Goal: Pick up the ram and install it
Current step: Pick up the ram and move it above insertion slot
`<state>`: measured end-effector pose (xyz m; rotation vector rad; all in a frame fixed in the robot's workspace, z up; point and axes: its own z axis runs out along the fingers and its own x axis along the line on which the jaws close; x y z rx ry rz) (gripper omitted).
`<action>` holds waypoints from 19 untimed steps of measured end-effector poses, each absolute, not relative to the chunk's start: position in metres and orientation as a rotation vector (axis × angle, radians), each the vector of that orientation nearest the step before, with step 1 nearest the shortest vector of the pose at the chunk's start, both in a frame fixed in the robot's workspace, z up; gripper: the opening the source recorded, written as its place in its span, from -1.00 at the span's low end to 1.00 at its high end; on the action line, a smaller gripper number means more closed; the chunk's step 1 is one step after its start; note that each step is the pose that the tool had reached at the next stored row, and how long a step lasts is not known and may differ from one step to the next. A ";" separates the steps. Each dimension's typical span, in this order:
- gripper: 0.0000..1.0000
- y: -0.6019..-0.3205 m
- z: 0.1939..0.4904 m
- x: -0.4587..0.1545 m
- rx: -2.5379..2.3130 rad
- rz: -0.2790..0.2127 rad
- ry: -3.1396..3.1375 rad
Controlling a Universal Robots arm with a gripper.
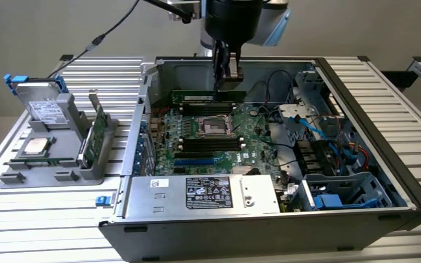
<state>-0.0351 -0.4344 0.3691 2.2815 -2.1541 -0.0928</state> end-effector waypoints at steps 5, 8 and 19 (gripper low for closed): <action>-0.73 -0.427 0.366 -0.030 2.258 -0.044 -2.134; -0.73 -0.422 0.364 -0.027 2.247 -0.022 -2.124; -0.73 -0.400 0.340 -0.025 2.221 -0.009 -2.149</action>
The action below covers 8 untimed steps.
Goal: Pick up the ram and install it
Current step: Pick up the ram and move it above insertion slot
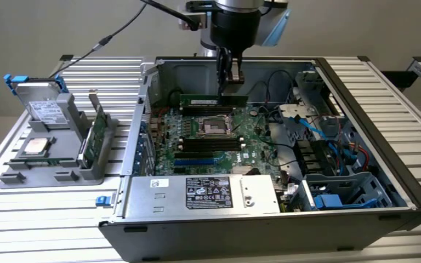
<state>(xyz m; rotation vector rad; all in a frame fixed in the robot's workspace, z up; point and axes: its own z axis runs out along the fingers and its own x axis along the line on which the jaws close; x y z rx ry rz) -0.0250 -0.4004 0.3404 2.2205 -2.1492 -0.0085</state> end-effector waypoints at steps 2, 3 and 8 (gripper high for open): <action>-0.73 -0.399 0.338 -0.025 2.217 -0.008 -2.153; -0.73 -0.398 0.336 -0.025 2.216 -0.007 -2.154; -0.73 -0.392 0.331 -0.023 2.212 0.000 -2.158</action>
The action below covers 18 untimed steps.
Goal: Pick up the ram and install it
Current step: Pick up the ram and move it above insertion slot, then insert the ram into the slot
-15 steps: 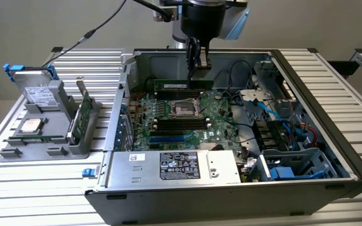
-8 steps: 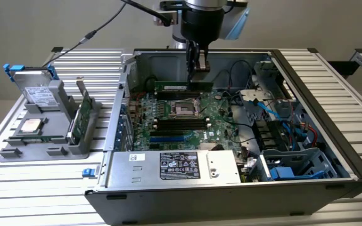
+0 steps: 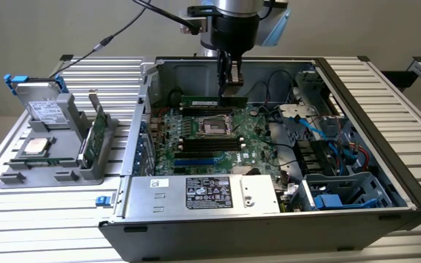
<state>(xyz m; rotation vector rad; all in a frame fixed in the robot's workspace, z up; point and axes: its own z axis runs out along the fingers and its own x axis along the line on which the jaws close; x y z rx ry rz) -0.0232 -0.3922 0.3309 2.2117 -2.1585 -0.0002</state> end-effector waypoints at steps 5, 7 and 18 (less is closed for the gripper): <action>-0.73 -0.388 0.328 -0.021 2.209 0.013 -2.160; -0.73 -0.388 0.328 -0.021 2.209 0.014 -2.160; -0.73 -0.388 0.328 -0.021 2.209 0.014 -2.160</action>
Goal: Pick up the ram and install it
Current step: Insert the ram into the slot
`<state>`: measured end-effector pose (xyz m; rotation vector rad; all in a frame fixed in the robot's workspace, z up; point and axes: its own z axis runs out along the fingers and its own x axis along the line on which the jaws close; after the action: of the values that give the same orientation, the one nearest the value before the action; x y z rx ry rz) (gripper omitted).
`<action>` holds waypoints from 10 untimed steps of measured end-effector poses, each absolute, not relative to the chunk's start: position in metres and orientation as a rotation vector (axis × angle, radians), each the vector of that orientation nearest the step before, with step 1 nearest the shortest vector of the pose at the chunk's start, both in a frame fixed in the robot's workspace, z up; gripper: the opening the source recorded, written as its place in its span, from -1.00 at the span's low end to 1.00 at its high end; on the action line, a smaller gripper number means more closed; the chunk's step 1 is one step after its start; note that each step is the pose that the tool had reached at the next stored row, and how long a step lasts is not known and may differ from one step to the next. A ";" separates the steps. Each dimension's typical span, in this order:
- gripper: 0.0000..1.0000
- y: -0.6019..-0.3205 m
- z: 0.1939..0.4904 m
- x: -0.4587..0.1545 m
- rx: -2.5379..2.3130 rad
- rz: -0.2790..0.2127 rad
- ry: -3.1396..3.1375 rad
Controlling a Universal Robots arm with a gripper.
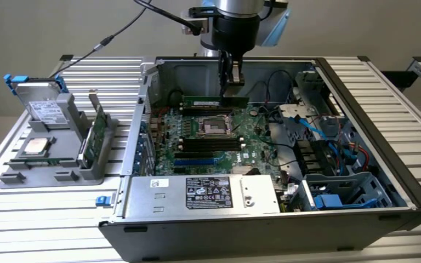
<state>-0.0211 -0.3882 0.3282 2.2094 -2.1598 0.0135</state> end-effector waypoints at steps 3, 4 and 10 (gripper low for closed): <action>-0.73 -0.388 0.328 -0.021 2.209 0.014 -2.160; -0.73 -0.388 0.328 -0.021 2.209 0.014 -2.160; -0.73 -0.388 0.318 -0.024 2.212 0.020 -2.163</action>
<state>-0.0240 -0.3879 0.3178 2.2118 -2.1625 0.0196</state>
